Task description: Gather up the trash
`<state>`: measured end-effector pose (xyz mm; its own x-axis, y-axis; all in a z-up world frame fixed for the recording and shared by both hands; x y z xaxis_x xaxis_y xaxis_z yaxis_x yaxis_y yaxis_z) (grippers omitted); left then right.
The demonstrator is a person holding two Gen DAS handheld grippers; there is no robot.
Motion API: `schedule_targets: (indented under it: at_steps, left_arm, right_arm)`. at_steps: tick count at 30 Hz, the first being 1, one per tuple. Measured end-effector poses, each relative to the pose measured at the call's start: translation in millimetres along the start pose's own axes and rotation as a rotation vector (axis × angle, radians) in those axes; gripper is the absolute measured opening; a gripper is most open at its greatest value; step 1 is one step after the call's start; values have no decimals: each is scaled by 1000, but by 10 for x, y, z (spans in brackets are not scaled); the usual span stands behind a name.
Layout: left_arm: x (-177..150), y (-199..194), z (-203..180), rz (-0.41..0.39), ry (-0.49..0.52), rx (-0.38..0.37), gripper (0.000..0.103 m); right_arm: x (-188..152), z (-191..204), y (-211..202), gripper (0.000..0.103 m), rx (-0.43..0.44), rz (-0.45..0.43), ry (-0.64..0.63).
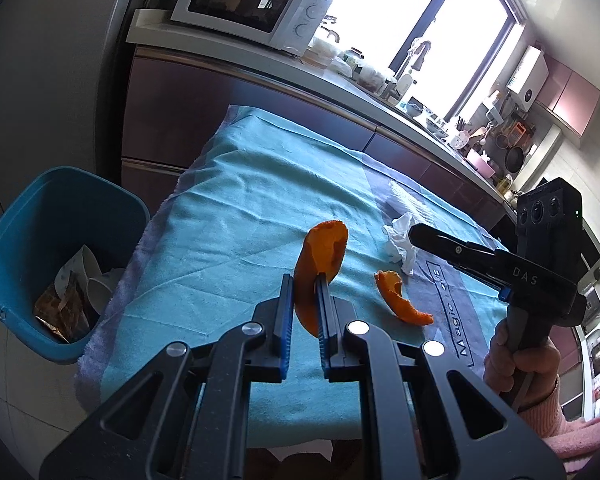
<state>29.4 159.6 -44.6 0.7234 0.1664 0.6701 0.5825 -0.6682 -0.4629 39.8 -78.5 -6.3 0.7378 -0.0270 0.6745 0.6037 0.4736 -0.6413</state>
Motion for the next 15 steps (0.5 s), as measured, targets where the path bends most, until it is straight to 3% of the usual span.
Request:
schedule_targets:
  at_steps: [1, 2, 12, 14, 15]
  left_arm:
    - [-1, 3, 5, 1, -2, 1, 11]
    - [-3, 3, 15, 1, -5, -1, 11]
    - [-18, 62, 56, 9, -13, -9, 11]
    - [-20, 67, 63, 10, -16, -12, 11]
    - [-24, 67, 61, 9, -15, -10, 11]
  right_arm:
    - [-34, -15, -1, 29, -17, 12, -8]
    - [-67, -20, -4, 35, -38, 22, -25]
    - [-459, -69, 87, 33, -165, 138, -159]
    - [-482, -69, 91, 18, -184, 142, -183]
    - [-482, -70, 93, 18, -185, 138, -187]
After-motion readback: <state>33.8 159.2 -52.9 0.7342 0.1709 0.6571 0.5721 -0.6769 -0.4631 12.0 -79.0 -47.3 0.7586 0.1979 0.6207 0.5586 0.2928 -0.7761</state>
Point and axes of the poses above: each gripper's, at about its wrist camera, not at the fingertips, and y roughly the way its jaws point, z to its left, x to its top, the point moved 2 cm from there along y, roughly the way its jaws point, and after that the axes turned 15 degrees about -x, right-handed, at the moved point
